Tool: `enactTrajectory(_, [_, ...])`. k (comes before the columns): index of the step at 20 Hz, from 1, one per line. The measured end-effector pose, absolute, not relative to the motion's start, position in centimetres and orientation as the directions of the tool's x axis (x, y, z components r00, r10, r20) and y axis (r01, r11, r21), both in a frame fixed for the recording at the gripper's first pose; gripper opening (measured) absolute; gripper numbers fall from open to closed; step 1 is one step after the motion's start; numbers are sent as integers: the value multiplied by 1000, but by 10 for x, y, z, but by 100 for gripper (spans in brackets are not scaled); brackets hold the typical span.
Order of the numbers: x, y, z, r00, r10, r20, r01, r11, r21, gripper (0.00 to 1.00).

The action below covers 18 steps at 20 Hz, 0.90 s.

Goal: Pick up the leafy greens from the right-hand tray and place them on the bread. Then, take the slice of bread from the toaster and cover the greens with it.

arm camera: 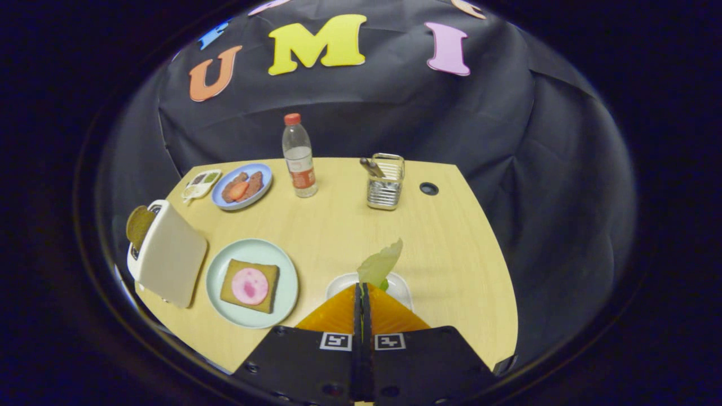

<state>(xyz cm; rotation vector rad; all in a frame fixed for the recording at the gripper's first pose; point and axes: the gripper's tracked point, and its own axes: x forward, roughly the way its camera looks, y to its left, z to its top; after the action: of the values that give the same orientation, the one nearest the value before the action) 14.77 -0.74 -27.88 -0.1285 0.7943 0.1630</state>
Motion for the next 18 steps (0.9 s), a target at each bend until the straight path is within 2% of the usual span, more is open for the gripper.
enactTrajectory(8, [109,95,-261,697,147,-702,-274,959,-72,0])
enactTrajectory(18, [94,205,-292,597,225,-770,-330,944,20,0])
